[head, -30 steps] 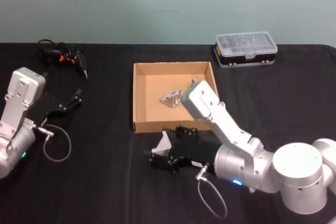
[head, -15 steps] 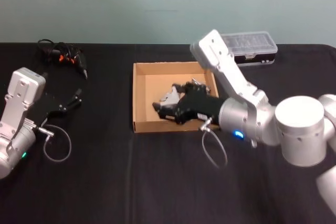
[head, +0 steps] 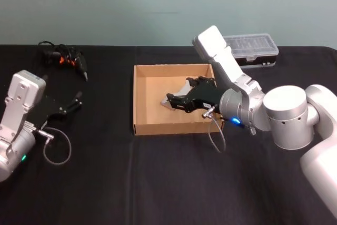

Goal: Use one hand to pick up the angle iron from the table and place it into the box.

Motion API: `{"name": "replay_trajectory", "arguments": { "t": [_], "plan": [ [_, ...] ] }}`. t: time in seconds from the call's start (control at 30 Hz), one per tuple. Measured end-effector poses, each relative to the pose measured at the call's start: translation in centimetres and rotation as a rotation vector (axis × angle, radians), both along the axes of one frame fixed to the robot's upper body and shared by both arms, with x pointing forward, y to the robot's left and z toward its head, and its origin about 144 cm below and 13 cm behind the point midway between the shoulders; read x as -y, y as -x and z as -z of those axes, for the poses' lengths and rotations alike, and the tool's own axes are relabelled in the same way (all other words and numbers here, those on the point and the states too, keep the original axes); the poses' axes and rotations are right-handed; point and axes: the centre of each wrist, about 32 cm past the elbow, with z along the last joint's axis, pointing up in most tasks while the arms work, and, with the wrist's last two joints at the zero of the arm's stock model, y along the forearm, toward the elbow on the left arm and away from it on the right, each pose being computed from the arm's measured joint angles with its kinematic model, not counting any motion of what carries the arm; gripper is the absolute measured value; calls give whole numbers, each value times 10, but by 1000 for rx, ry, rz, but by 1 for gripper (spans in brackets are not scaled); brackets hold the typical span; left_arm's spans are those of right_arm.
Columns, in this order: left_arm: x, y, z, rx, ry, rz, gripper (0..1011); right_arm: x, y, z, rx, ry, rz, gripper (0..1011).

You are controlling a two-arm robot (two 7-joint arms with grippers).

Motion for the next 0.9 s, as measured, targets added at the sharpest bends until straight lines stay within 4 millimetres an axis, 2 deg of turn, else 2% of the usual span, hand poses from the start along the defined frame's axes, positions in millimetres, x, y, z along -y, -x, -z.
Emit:
{"name": "replay_trajectory", "arguments": {
  "t": [0.57,0.9],
  "plan": [
    [0,0,0,0,0,0,1000,6,-13,18,-26,46,57,732],
    [0,0,0,0,0,0,1000,6,-14,19,-28,51,59,732]
  ]
}}
